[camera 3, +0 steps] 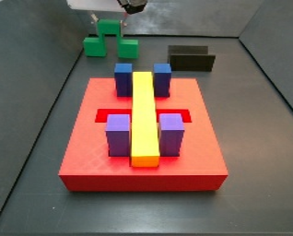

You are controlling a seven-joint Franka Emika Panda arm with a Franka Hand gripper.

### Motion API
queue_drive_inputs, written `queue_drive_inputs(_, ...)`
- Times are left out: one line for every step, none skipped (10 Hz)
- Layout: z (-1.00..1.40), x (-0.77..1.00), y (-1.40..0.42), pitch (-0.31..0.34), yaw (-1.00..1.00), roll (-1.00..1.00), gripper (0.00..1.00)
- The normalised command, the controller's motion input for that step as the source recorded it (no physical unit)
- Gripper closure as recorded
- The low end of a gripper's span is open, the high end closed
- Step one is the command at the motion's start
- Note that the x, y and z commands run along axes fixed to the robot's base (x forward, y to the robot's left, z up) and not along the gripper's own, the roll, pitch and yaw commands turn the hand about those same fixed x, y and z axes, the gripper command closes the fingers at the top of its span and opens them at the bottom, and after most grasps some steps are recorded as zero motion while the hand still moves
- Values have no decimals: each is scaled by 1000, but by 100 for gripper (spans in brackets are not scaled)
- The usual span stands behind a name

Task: Pick up the green object. Move up. Move to above the board. Insert the green object.
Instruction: Pick up the green object, then move up, then move to above the board.

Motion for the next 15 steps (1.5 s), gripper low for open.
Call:
queue_drive_inputs(0, 0, 0, 0, 0, 0, 100)
queue_drive_inputs(0, 0, 0, 0, 0, 0, 100)
queue_drive_inputs(0, 0, 0, 0, 0, 0, 100)
queue_drive_inputs(833, 0, 0, 0, 0, 0, 100)
queue_drive_inputs(830, 31, 17, 8, 38, 4, 100)
queue_drive_inputs(620, -10, 28, 76, 38, 22, 100)
queue_drive_inputs(441, -4, 18, 72, 30, 48, 100)
queue_drive_inputs(1400, 0, 0, 0, 0, 0, 100)
queue_drive_inputs(1400, -7, -1, 13, -8, -22, 100)
queue_drive_inputs(1400, -58, -2, 32, -4, 5, 100)
queue_drive_inputs(1400, -32, -3, 4, 1, 17, 100)
queue_drive_inputs(1400, 43, 5, 56, 1, -10, 100)
queue_drive_inputs(926, 39, 3, 83, -4, -11, 100)
queue_drive_inputs(403, 26, -2, 80, -1, 4, 100)
queue_drive_inputs(184, 41, 2, 49, 4, 8, 100)
